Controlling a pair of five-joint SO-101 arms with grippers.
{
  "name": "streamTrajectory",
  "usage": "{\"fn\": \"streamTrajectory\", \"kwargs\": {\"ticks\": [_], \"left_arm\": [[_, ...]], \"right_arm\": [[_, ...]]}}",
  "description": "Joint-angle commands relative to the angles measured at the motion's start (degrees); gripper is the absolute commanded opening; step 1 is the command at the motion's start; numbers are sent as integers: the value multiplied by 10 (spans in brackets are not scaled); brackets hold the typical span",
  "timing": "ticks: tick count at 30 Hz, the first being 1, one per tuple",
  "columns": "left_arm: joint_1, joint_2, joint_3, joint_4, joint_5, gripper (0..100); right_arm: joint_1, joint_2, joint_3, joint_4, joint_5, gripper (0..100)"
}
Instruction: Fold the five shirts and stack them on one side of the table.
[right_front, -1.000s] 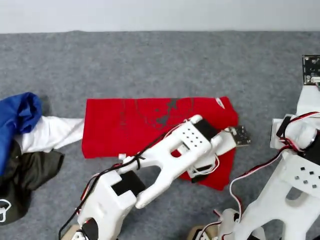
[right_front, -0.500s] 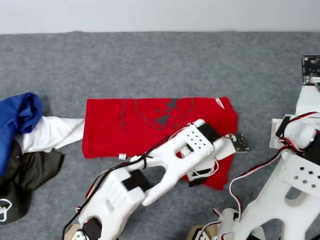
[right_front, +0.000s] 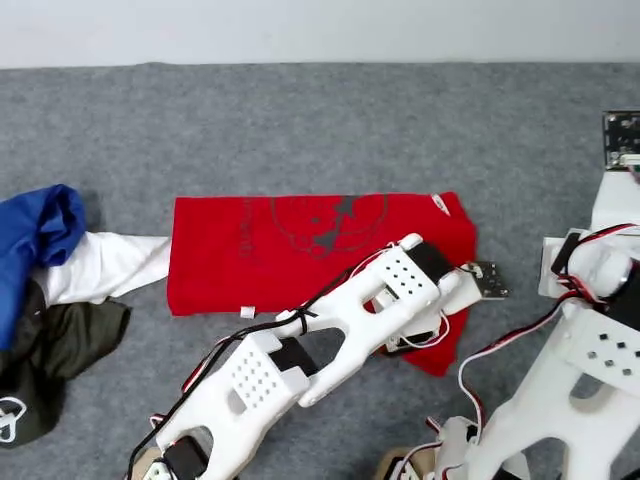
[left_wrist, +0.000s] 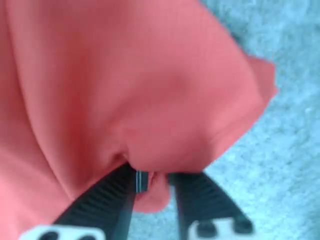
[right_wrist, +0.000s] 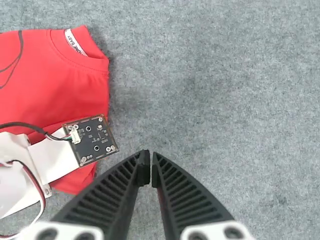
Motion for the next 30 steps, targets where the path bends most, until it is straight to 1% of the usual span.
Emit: {"fn": "streamTrajectory", "kwargs": {"ticks": [1, 5, 9, 12, 17, 23, 25, 27, 30], "left_arm": [[-1, -8, -37, 4, 3, 6], [-4, -26, -91, 33, 4, 6], [-29, -34, -153, 54, 5, 6], [-64, -31, -182, 52, 5, 6], [-111, -30, -196, 45, 6, 6], [-137, -16, -197, 17, 8, 9], [-143, -1, -198, 8, 8, 28], [-152, 16, -198, 5, 9, 73], [-171, 37, -211, -1, 39, 120]], "right_arm": [[4, -14, -29, 0, 4, 25], [4, -14, -29, -4, 4, 25], [4, -14, -29, -4, 4, 25], [4, -13, -29, -4, 4, 25], [4, -9, -29, -4, 4, 25], [-5, -8, -29, -5, 4, 24], [-10, -8, -29, -3, 4, 24], [-16, -8, -29, -3, 4, 24], [-18, -8, -29, -1, 4, 24]]}}
